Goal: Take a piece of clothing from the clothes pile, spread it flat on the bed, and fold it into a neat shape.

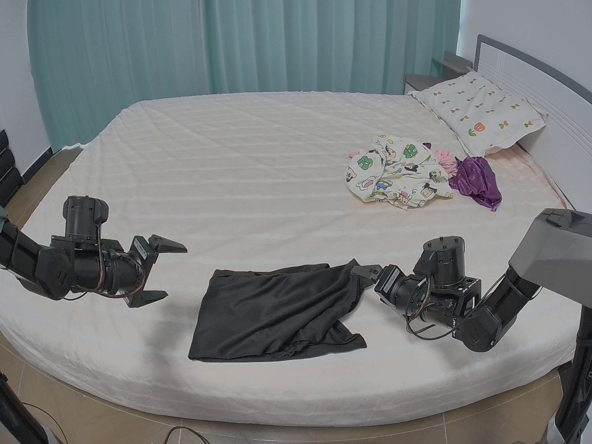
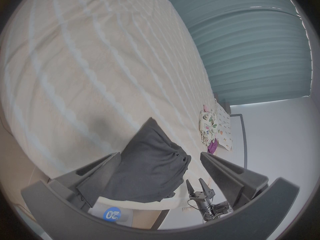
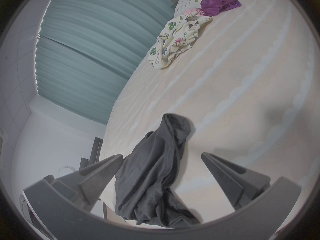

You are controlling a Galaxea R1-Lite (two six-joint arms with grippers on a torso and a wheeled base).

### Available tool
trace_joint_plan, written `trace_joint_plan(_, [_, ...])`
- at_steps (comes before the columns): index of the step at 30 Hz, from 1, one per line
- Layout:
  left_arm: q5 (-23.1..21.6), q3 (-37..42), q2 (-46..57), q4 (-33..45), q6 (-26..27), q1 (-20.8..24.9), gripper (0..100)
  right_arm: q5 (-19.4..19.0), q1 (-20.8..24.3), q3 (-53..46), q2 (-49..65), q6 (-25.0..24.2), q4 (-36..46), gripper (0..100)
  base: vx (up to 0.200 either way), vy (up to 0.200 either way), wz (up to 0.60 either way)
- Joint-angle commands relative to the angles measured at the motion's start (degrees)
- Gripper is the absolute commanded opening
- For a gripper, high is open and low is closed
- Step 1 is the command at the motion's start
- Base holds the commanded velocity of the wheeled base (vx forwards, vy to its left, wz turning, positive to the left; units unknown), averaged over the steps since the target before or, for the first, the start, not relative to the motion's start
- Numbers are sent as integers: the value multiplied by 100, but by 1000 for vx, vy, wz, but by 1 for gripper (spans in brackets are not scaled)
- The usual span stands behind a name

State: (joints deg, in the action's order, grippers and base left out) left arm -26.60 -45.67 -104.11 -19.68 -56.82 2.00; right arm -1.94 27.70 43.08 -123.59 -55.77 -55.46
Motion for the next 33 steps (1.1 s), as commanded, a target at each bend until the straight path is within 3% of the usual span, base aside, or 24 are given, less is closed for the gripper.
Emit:
trace_joint_plan(1, [-82,-496,-699,-186,259,11,100,18,-36,-221,-78,23,-36,100,0,0,0])
trace_joint_plan(5, [-21,-839,-1015,-168,549,196,100,44,-45,-397,-43,14,-62,100,0,0,0])
trace_joint_plan(18, [50,-663,-1015,-238,347,477,100,-26,-511,-1267,168,14,-985,100,0,0,0])
trace_joint_plan(23, [76,-663,-1059,-238,382,688,100,-43,-449,-1425,124,14,-1134,100,0,0,0])
trace_joint_plan(29, [691,-786,-1358,-326,417,1022,100,-43,-397,-1548,177,14,-1161,100,0,0,0])
trace_joint_plan(31, [1113,-988,-1639,-572,382,1127,100,-43,-388,-1548,160,14,-1161,100,0,0,0])
trace_joint_plan(33, [1175,-988,-1683,-616,347,1136,100,-43,-388,-1548,133,14,-1161,100,0,0,0])
